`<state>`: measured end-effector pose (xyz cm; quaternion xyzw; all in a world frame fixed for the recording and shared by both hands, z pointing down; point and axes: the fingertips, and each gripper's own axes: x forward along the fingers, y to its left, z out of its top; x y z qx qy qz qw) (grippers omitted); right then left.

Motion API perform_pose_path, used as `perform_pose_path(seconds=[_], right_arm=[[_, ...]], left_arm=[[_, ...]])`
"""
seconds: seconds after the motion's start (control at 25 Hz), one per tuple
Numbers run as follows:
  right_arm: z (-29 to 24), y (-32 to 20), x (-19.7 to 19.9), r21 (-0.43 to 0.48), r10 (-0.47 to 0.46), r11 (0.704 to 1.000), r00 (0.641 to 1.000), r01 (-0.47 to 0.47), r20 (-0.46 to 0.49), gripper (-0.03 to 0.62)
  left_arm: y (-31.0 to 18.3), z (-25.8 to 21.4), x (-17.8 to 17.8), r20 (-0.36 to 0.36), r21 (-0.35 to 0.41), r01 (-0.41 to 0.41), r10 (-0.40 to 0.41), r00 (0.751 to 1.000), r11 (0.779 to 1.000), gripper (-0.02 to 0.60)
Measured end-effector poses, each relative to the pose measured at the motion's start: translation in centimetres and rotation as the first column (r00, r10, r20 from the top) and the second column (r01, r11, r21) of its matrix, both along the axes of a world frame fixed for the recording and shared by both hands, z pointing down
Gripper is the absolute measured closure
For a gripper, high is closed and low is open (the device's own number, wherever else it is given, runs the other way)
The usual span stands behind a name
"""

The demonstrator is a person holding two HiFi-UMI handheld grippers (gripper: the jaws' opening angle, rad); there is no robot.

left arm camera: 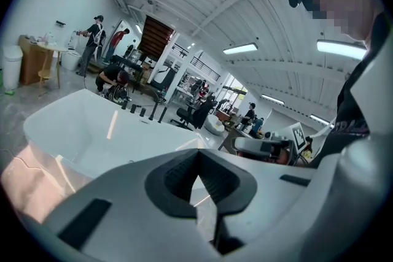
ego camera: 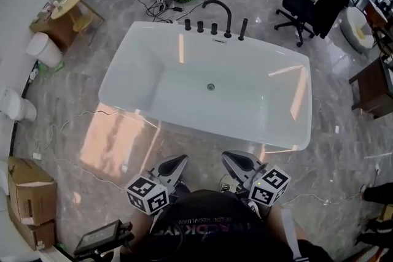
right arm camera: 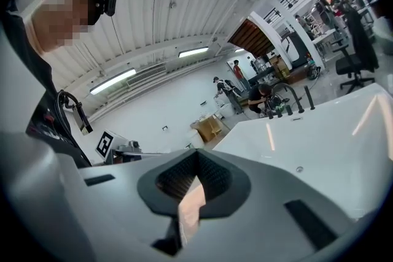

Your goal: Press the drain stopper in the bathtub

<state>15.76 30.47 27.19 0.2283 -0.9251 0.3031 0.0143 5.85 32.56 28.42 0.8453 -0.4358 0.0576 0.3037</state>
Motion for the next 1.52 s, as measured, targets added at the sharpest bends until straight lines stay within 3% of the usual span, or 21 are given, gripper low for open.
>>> perform_pose_path(seconds=[0.28, 0.68, 1.0, 1.32, 1.52], right_arm=[[-0.1, -0.2, -8.2, 0.002, 0.076, 0.997, 0.997, -0.076, -0.018, 0.579], [0.1, 0.5, -13.9, -0.015, 0.177, 0.984, 0.984, -0.178, -0.024, 0.579], [0.1, -0.4, -13.5, -0.029, 0.206, 0.978, 0.977, -0.208, -0.052, 0.579], [0.0, -4.3, -13.5, -0.010, 0.135, 0.991, 0.990, -0.136, -0.049, 0.579], [-0.1, -7.8, -11.8, -0.010, 0.111, 0.994, 0.994, -0.112, -0.021, 0.579]], left_arm=[[-2.1, -0.1, -9.1, 0.003, 0.008, -0.065, 0.065, 0.998, 0.998, 0.571], [-2.3, 0.6, -14.5, -0.006, -0.020, -0.173, 0.173, 0.985, 0.985, 0.571], [-3.4, 0.8, -13.7, -0.062, -0.023, -0.189, 0.187, 0.980, 0.982, 0.571], [-5.9, 1.2, -14.0, -0.039, -0.045, -0.114, 0.112, 0.993, 0.992, 0.571], [-8.7, 1.2, -11.6, -0.026, -0.054, -0.105, 0.104, 0.994, 0.993, 0.571]])
